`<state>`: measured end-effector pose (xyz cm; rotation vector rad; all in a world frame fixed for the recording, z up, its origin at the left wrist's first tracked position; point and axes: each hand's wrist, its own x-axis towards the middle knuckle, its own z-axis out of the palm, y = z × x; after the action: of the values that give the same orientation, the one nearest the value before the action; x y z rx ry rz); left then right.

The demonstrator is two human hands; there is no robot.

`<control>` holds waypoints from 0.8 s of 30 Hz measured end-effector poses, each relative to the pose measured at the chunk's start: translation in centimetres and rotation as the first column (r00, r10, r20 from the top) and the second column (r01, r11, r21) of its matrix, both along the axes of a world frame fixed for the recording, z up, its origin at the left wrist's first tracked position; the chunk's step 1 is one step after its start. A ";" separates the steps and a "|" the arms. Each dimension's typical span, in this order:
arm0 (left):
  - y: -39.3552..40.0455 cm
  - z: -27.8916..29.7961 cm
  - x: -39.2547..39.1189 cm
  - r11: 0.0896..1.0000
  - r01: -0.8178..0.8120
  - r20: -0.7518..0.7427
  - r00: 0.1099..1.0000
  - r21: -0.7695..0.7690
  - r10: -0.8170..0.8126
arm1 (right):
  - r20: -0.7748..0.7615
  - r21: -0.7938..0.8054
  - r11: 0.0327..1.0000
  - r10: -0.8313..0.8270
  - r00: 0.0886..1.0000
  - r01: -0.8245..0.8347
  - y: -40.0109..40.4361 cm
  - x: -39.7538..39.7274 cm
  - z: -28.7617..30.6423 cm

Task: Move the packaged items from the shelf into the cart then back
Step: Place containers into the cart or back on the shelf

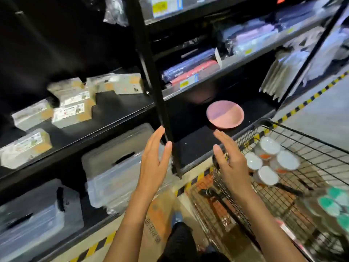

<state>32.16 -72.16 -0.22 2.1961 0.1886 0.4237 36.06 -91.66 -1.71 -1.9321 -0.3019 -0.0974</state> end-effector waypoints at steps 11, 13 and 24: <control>14.7 0.6 -7.0 0.909 -0.415 0.040 0.909 -0.017 0.416 | 0.034 0.031 0.910 0.412 0.910 -0.413 16.2 0.7 2.3; 18.5 0.8 -6.8 0.892 -0.452 0.040 0.891 -0.008 0.452 | 0.033 0.019 0.899 0.436 0.899 -0.437 20.2 1.5 2.3; 38.7 0.1 -6.2 0.758 -0.646 0.029 0.762 0.094 0.647 | -0.066 -0.103 0.916 0.382 0.922 -0.387 39.1 6.3 0.4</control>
<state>26.00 -33.50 -0.09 2.1772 0.9736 0.8224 42.34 -52.57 -1.27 -1.9481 -0.6640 0.2282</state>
